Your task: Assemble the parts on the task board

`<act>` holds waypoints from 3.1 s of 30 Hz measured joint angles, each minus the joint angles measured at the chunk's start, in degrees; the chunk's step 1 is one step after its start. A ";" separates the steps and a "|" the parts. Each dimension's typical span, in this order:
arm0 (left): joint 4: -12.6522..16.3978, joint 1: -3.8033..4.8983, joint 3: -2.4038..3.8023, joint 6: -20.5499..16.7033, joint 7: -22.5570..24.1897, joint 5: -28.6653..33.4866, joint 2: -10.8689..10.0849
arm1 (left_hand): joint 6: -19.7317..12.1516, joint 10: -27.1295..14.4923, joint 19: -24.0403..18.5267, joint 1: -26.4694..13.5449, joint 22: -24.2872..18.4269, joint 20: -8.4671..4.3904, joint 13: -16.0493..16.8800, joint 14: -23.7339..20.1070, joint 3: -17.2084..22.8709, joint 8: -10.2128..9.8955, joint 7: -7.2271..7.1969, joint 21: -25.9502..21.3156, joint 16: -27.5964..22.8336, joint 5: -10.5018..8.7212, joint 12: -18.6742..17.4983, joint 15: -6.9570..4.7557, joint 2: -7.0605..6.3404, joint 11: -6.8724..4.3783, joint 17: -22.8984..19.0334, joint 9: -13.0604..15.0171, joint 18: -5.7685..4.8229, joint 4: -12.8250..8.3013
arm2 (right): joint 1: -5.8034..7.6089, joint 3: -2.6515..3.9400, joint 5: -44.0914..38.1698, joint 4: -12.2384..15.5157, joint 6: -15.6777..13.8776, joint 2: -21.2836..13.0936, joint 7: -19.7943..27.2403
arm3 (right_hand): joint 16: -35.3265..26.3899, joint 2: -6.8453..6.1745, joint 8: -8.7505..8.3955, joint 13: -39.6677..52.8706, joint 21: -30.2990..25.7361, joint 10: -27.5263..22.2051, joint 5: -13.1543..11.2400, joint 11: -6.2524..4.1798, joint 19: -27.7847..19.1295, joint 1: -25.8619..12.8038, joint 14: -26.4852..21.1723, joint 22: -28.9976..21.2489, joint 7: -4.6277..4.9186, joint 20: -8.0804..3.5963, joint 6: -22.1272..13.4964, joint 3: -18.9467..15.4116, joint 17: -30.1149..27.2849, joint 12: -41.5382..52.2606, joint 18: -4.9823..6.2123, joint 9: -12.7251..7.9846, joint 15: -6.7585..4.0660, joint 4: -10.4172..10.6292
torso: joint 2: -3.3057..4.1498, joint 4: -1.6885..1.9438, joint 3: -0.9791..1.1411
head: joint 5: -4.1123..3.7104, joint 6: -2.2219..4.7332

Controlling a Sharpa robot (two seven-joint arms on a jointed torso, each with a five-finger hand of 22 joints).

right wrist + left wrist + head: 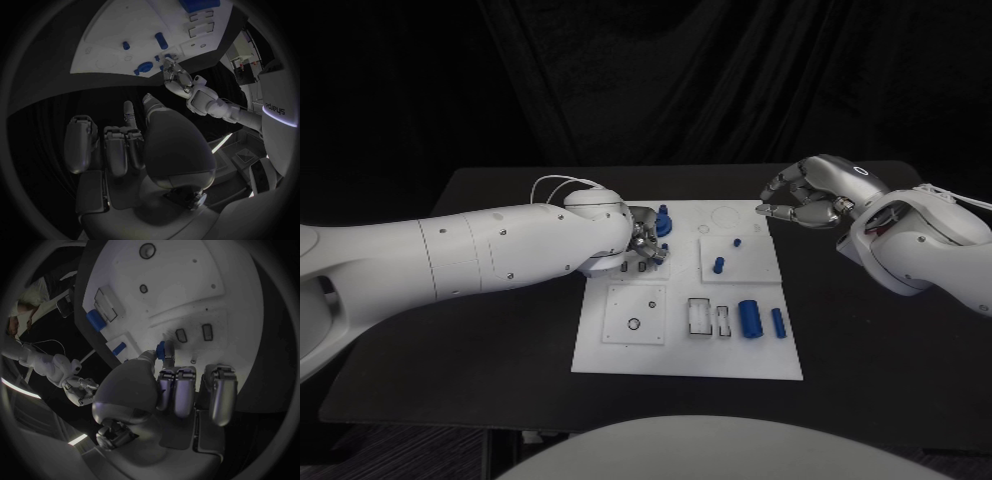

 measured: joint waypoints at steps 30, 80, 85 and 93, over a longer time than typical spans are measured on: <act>3.62 -0.27 -0.08 -2.72 0.03 -0.01 -4.90 | 0.91 0.12 -0.21 -1.97 -0.01 -0.21 -0.02 0.01 6.61 -0.96 -0.10 -0.22 0.00 -0.03 0.00 0.03 -2.86 -0.10 -0.01 1.89 0.00 0.16 | -0.45 0.00 0.00 -0.58 0.92 0.14 -0.01 | 0.00 0.14 -0.24 0.00 -0.45 0.00 0.45 0.00 0.00 -0.92 0.00 -0.01 0.00 0.00 0.00 -0.24 0.00 0.00 0.00 -0.37 0.00 0.24 | -0.11 0.13 -0.05 | 0.77 0.00; 5.51 -3.00 -0.03 -7.41 1.25 -0.13 -7.67 | 2.45 -0.20 -0.21 -9.70 -0.02 -0.21 -0.02 0.01 8.01 -3.36 0.21 -1.19 0.00 -12.79 0.01 0.04 -4.33 0.22 0.03 2.70 0.00 1.62 | -0.51 0.00 0.00 -0.58 1.58 -0.26 -0.18 | 0.00 0.38 -0.61 0.03 -0.89 -0.01 3.12 -0.01 0.00 -0.67 0.00 0.01 0.00 0.00 0.00 -0.24 0.00 0.00 0.00 -0.97 0.00 0.24 | -0.01 -0.09 -0.08 | 1.43 0.00; 5.57 -3.04 -0.01 -7.04 1.17 -0.13 -7.83 | 2.75 -0.20 -0.21 -12.96 -0.02 -0.21 -0.02 0.01 5.91 -4.46 0.30 -1.63 0.00 -16.17 0.01 0.04 -4.13 0.22 0.02 2.78 0.00 1.74 | -0.55 0.00 0.01 -0.58 1.82 -0.29 -0.26 | 0.00 0.38 -0.61 0.03 -0.89 -0.01 3.12 -0.01 0.00 -0.67 0.00 0.01 0.00 0.00 0.00 -0.24 0.00 0.00 0.00 -0.97 0.00 0.24 | -0.01 -0.08 -0.05 | 1.43 0.00; 5.58 -3.04 0.12 -6.36 1.05 -0.12 -8.04 | 2.63 -0.40 -0.21 -15.46 -0.02 -0.21 -0.02 -0.20 3.89 -5.35 0.42 -1.77 0.00 -18.03 0.01 0.25 -3.69 0.43 0.02 2.79 0.00 1.74 | -0.64 0.00 0.01 -0.58 2.28 -0.28 -0.45 | 0.00 0.36 -0.61 0.02 -0.89 -0.01 3.68 -0.01 0.00 -0.65 0.00 0.00 0.00 0.00 0.00 -0.08 0.00 0.00 0.00 -1.05 0.00 0.08 | -0.02 -0.08 -0.05 | 1.63 0.00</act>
